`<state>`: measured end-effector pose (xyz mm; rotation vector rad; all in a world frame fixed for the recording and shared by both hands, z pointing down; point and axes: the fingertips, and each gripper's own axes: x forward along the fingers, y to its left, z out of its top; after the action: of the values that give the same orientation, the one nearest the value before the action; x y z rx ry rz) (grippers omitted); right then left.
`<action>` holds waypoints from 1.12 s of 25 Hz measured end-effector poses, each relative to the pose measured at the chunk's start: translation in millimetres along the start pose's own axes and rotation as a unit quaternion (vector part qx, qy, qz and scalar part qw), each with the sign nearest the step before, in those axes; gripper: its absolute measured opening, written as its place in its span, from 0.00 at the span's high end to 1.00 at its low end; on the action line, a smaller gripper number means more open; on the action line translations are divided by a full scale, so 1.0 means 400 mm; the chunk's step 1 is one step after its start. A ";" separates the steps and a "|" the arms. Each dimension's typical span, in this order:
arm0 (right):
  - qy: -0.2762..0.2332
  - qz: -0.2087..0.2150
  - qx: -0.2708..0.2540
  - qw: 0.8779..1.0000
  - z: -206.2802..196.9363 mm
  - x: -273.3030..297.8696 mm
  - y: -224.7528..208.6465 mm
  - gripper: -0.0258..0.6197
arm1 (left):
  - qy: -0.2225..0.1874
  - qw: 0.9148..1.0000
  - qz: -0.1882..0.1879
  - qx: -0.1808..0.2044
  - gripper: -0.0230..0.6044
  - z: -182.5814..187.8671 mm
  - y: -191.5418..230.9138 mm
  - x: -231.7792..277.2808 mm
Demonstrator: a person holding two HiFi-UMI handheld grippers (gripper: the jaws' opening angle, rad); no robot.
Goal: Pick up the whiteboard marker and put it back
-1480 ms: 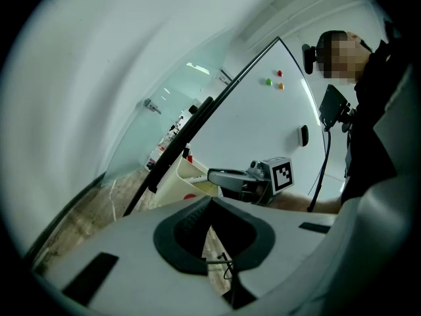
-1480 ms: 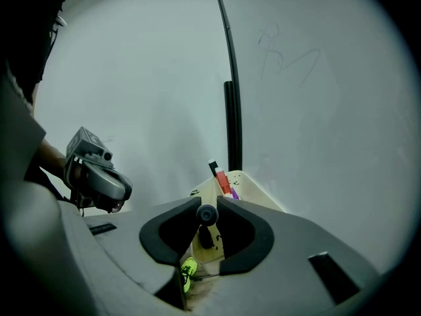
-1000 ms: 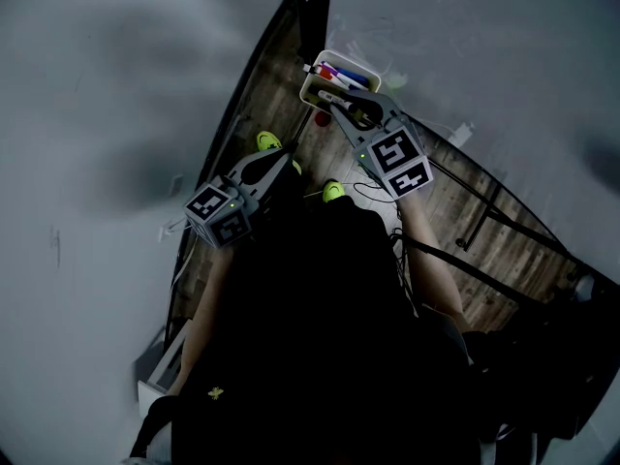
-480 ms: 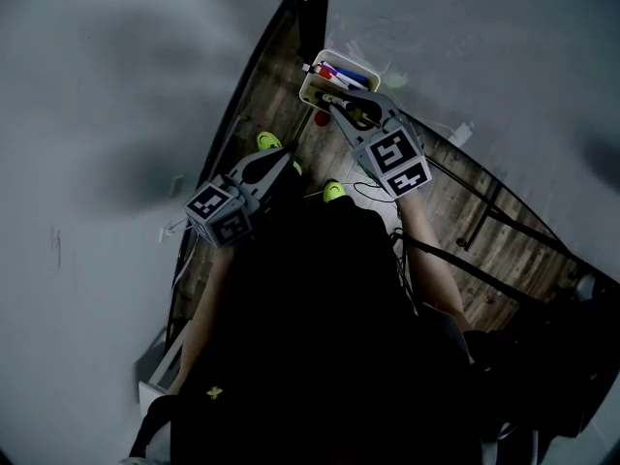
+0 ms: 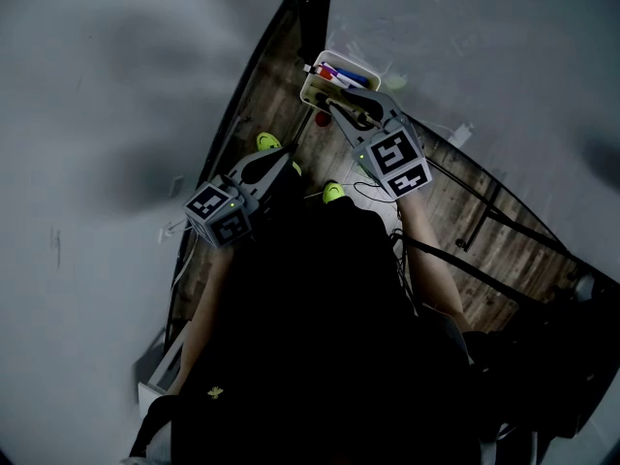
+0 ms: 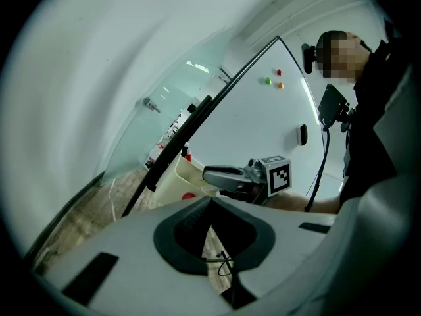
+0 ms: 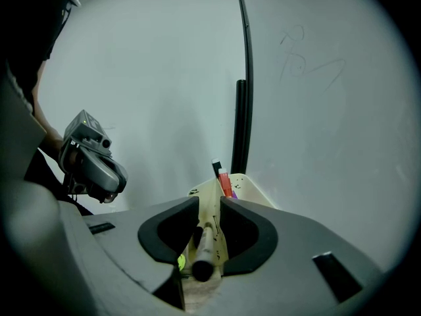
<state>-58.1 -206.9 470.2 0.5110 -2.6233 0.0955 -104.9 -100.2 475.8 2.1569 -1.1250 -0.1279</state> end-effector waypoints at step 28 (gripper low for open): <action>-0.048 0.031 -0.006 0.998 0.025 -0.136 0.050 0.80 | -0.028 0.999 0.015 0.036 0.93 0.006 -0.104 0.014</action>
<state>-24.8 -171.6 436.8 0.4410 -2.7330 0.0773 -73.7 -89.7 449.6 2.2099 -1.2105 -0.1359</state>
